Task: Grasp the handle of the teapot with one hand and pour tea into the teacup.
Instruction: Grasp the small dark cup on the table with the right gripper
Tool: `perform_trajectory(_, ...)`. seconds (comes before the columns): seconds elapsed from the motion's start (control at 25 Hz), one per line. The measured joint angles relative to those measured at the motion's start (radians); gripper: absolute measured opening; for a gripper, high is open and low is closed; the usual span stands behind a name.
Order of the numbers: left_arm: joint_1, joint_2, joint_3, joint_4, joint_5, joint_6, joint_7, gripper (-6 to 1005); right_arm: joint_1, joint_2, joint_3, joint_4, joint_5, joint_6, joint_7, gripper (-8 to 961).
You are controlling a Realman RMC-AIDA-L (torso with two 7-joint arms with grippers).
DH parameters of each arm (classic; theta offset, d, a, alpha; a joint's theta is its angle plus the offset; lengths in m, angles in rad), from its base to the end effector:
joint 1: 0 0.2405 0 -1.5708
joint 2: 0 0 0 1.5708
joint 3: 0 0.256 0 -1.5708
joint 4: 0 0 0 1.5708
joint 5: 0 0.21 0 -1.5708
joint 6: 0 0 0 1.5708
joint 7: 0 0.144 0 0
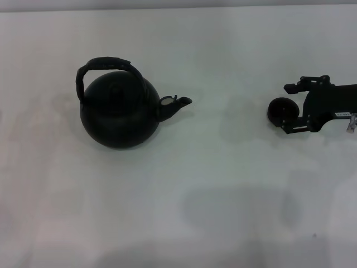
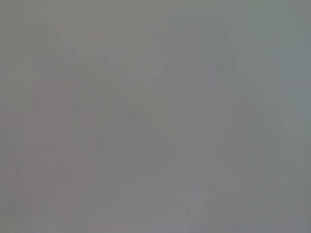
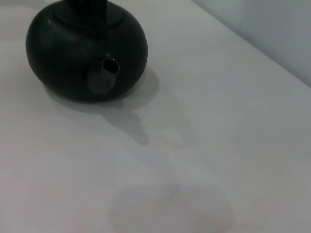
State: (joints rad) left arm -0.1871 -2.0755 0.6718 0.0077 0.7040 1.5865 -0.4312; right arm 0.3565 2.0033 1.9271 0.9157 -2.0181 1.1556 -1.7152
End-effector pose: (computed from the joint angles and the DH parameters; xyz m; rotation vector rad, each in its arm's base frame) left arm -0.3855 0.2178 0.0422 -1.3248 -0.5795 -0.8669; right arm 0.3032 0.3350 0.0010 -2.6960 0.3450 -0.0070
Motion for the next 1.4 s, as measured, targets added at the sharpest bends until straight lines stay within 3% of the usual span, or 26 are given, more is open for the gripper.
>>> perform_trajectory(0.68, 0.001, -0.002, 0.000, 0.000, 0.000, 0.000, 0.014, 618, 0.041, 0.000, -0.048, -0.054, -0.027, -0.061, 0.001, 865)
perform_trajectory(1.4, -0.005, -0.001, 0.000, 0.000, 0.000, 0.000, 0.014, 618, 0.036, 0.000, -0.048, -0.064, -0.059, -0.092, 0.001, 866)
